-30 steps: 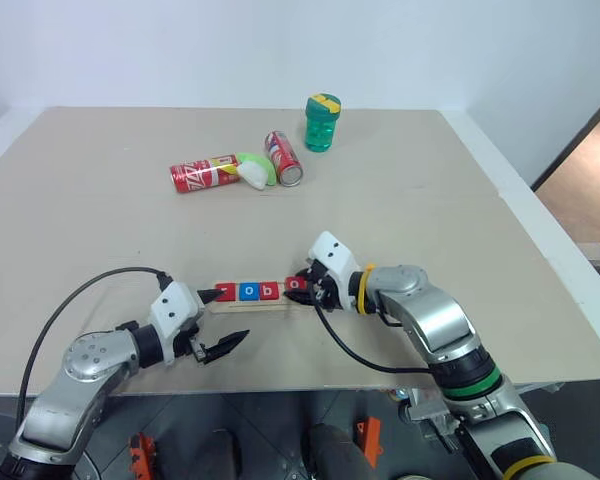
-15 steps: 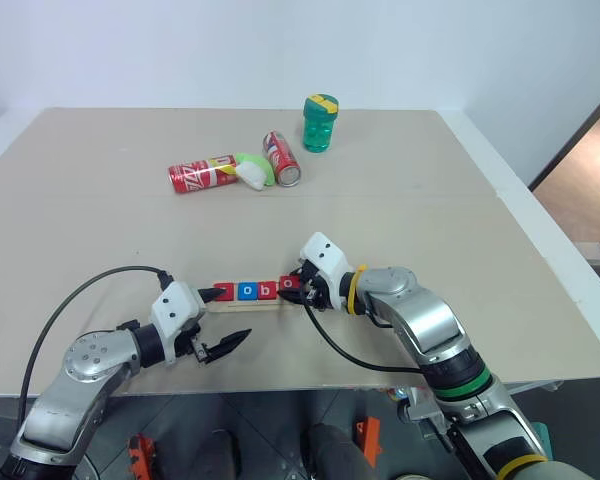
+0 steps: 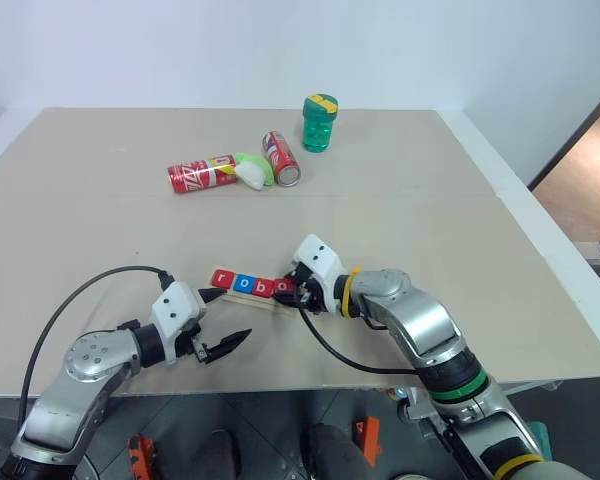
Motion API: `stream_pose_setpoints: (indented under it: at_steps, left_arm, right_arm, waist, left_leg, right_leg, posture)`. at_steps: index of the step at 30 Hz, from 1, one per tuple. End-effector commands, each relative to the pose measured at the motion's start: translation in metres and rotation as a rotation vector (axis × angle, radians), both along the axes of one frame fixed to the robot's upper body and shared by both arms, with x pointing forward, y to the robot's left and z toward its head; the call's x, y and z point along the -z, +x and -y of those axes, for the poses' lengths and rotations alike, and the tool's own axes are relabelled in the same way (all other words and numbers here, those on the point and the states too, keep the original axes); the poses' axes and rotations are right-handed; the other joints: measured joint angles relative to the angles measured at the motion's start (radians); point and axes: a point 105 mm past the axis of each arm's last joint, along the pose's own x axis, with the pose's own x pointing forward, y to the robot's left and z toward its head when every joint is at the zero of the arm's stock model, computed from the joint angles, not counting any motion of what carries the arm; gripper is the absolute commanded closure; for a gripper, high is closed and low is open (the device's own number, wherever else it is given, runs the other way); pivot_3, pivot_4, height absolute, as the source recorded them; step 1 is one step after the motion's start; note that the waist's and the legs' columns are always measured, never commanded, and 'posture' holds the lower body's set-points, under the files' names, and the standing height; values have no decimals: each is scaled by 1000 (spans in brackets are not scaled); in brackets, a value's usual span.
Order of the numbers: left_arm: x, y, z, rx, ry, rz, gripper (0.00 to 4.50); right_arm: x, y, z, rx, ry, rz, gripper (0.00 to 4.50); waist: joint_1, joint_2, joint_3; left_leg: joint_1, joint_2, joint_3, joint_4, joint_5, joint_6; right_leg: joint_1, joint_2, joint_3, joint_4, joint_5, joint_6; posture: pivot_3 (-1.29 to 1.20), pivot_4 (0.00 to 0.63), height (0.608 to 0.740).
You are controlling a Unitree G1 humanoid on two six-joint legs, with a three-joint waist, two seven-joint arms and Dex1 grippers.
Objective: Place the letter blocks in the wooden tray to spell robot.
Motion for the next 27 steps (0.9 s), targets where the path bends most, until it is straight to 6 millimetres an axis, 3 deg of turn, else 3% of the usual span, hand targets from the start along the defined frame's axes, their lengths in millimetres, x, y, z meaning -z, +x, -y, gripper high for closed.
stream_pose_setpoints:
  at_steps: [1,22,23,27]
  left_arm:
    - [-8,1,3,19,0,40,0]
    - [-4,0,2,25,10,29,0]
    - [-4,0,2,25,10,29,0]
    - [-4,1,2,25,12,31,0]
  right_arm:
    - [-14,0,-5,-13,6,50,2799]
    - [-12,-5,-13,71,7,6,2799]
    - [-13,-6,-13,73,9,4,1734]
    - [-18,-7,-16,72,26,13,375]
  waist:
    - [0,0,0]
    - [0,0,0]
    - [-1,0,0]
    - [-1,0,0]
  left_leg:
    - [0,0,0,0,0,0]
    - [0,0,0,0,0,0]
    - [0,0,0,0,0,0]
    - [0,0,0,0,0,0]
  right_leg:
    - [0,0,0,0,0,0]
    - [0,0,0,0,0,0]
    - [0,0,0,0,0,0]
    - [0,0,0,0,0,0]
  posture:
    - [0,150,740]
    - [0,150,740]
    - [0,150,740]
    - [0,150,740]
